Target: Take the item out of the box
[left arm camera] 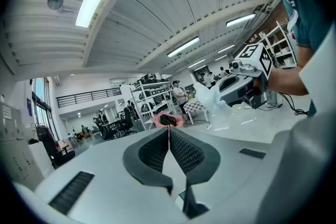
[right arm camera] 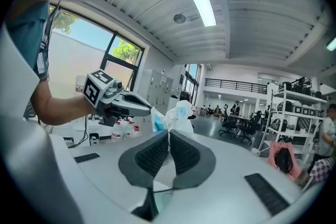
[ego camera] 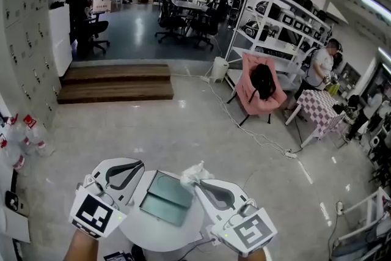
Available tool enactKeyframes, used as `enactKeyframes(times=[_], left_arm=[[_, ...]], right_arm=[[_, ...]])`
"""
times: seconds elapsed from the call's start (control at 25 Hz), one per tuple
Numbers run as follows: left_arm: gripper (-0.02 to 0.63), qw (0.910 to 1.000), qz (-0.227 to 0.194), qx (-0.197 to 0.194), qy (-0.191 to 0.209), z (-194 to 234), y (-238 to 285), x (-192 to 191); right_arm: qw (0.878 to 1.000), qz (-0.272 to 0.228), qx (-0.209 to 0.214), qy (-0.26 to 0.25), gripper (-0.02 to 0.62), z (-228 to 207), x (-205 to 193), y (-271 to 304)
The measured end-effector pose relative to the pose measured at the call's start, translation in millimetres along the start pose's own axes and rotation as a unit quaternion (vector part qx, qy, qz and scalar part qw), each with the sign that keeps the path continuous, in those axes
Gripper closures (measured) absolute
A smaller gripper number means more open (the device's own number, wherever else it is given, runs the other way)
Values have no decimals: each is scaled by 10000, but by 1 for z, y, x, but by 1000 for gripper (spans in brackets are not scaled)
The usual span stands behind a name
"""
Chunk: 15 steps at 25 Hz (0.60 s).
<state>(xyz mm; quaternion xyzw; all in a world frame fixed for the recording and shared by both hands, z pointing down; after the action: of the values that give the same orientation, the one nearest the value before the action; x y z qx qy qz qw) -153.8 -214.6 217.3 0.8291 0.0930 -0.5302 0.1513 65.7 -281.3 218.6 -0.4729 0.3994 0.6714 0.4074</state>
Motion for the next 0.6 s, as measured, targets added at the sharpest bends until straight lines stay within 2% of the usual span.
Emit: enactKeyframes(times=[0.4,0.6], left_arm=[[583,9999,-21,-72,87,-14,5,17],[583,9999,-7,-63,101,-11,5,13]], right_arm=[[10000,1,-22,68,554,-3,0,-20],[10000,26,-9,96,554,-3,-3,-14]])
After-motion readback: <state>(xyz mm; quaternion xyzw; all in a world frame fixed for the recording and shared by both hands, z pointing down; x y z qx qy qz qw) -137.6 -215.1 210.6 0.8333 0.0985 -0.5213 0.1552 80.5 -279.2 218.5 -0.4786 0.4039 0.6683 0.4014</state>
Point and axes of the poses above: the fingertips, and each gripper's own axes: y forward along the fingers, z to its left, x out of its top, the point moved 9 cm from there along -y, backward along the fingers
